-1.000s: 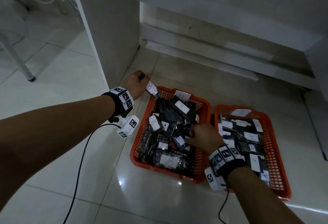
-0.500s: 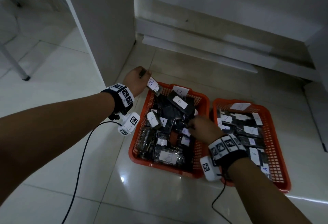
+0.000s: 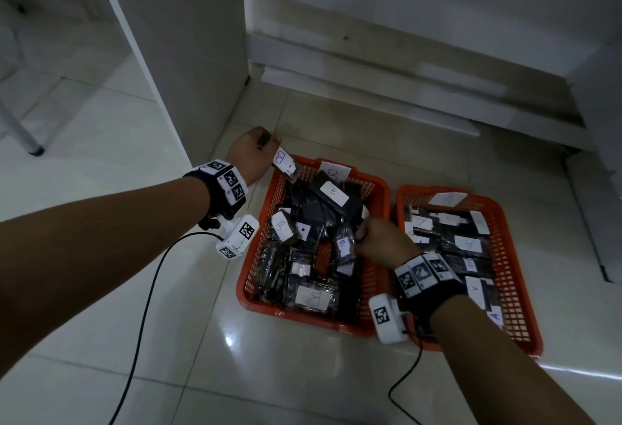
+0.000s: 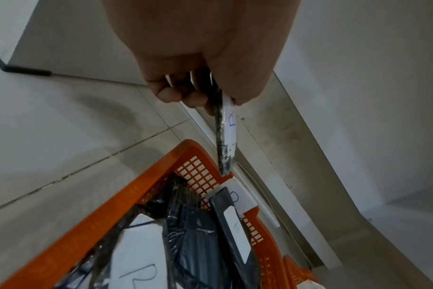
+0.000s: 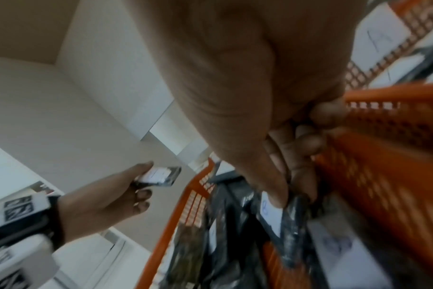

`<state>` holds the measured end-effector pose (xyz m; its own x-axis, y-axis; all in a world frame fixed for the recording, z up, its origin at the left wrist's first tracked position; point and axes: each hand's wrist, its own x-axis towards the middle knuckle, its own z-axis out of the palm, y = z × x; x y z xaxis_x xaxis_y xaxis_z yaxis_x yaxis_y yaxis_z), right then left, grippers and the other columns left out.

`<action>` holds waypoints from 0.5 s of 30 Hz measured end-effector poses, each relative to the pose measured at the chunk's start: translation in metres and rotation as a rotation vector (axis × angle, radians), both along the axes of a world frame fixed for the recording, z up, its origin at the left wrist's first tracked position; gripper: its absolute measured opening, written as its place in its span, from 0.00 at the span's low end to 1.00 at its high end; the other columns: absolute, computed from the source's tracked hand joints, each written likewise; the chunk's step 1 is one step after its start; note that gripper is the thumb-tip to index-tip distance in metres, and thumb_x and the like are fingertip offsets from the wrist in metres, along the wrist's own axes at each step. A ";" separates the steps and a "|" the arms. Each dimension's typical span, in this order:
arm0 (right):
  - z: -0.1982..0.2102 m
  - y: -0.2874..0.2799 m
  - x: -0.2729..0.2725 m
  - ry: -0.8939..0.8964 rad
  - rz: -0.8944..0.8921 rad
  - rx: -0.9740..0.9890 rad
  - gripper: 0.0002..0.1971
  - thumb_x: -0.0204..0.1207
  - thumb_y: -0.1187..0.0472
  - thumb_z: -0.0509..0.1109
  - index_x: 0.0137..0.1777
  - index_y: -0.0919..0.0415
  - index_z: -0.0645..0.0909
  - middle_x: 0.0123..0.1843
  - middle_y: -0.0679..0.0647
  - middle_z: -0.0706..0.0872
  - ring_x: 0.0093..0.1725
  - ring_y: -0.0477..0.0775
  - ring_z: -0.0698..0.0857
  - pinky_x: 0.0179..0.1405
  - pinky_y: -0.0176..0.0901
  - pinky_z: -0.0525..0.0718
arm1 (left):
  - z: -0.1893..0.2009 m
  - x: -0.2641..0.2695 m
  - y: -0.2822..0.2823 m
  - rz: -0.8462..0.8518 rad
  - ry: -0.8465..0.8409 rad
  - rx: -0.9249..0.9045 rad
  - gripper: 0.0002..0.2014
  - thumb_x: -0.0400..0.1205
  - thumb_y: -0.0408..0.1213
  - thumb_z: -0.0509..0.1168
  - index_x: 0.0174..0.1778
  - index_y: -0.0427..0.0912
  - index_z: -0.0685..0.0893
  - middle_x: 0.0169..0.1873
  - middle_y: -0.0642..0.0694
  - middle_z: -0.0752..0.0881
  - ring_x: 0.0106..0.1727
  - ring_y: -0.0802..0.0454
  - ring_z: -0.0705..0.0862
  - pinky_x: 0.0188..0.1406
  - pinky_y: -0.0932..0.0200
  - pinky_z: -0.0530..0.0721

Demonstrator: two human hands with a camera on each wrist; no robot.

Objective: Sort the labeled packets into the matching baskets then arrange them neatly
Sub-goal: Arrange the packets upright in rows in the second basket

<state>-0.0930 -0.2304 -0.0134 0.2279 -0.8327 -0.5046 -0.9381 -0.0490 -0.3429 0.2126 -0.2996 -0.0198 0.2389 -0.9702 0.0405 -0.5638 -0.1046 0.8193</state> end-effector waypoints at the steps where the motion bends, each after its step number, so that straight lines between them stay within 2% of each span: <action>1: -0.005 0.003 0.004 -0.008 -0.017 -0.003 0.05 0.75 0.60 0.80 0.40 0.59 0.89 0.41 0.54 0.91 0.43 0.53 0.90 0.49 0.55 0.91 | 0.000 -0.001 -0.001 0.002 -0.001 -0.005 0.16 0.90 0.50 0.63 0.43 0.41 0.81 0.33 0.53 0.83 0.34 0.60 0.80 0.23 0.76 0.69; 4: -0.013 0.012 0.014 0.006 -0.042 0.011 0.06 0.74 0.60 0.80 0.43 0.61 0.88 0.42 0.56 0.91 0.44 0.55 0.90 0.49 0.54 0.91 | 0.001 -0.003 -0.002 -0.010 0.002 -0.002 0.18 0.90 0.49 0.63 0.46 0.37 0.83 0.36 0.47 0.85 0.34 0.57 0.80 0.23 0.74 0.69; 8: -0.011 0.011 0.013 0.049 -0.022 0.013 0.04 0.74 0.61 0.79 0.44 0.60 0.88 0.44 0.55 0.90 0.46 0.55 0.90 0.51 0.57 0.91 | 0.002 -0.005 0.000 -0.030 0.008 0.008 0.17 0.90 0.50 0.63 0.46 0.38 0.82 0.36 0.47 0.85 0.34 0.55 0.81 0.26 0.69 0.72; 9: -0.008 0.009 0.010 0.067 -0.018 0.023 0.04 0.74 0.61 0.80 0.45 0.60 0.88 0.45 0.55 0.90 0.47 0.55 0.90 0.52 0.56 0.91 | 0.001 -0.003 0.000 -0.031 0.019 0.006 0.17 0.90 0.50 0.63 0.46 0.38 0.82 0.36 0.46 0.86 0.35 0.54 0.82 0.28 0.66 0.73; 11: 0.003 0.002 0.003 0.086 -0.003 0.016 0.06 0.74 0.62 0.80 0.48 0.58 0.88 0.47 0.53 0.89 0.50 0.54 0.89 0.51 0.51 0.89 | 0.001 0.001 0.000 -0.026 0.033 0.015 0.16 0.90 0.50 0.63 0.45 0.40 0.82 0.36 0.47 0.86 0.37 0.53 0.82 0.28 0.67 0.74; 13: 0.016 -0.004 -0.003 0.025 0.013 0.022 0.09 0.74 0.60 0.82 0.50 0.53 0.85 0.48 0.49 0.89 0.51 0.52 0.89 0.48 0.47 0.86 | 0.002 0.004 0.000 -0.013 0.019 0.030 0.17 0.90 0.51 0.62 0.46 0.40 0.82 0.37 0.48 0.85 0.36 0.53 0.82 0.29 0.65 0.74; 15: 0.029 -0.007 0.000 -0.141 0.010 0.118 0.12 0.74 0.57 0.84 0.52 0.52 0.85 0.47 0.49 0.91 0.47 0.48 0.91 0.47 0.44 0.86 | 0.002 0.005 -0.001 0.000 0.020 0.038 0.17 0.90 0.51 0.62 0.46 0.41 0.82 0.37 0.49 0.86 0.36 0.54 0.82 0.29 0.63 0.74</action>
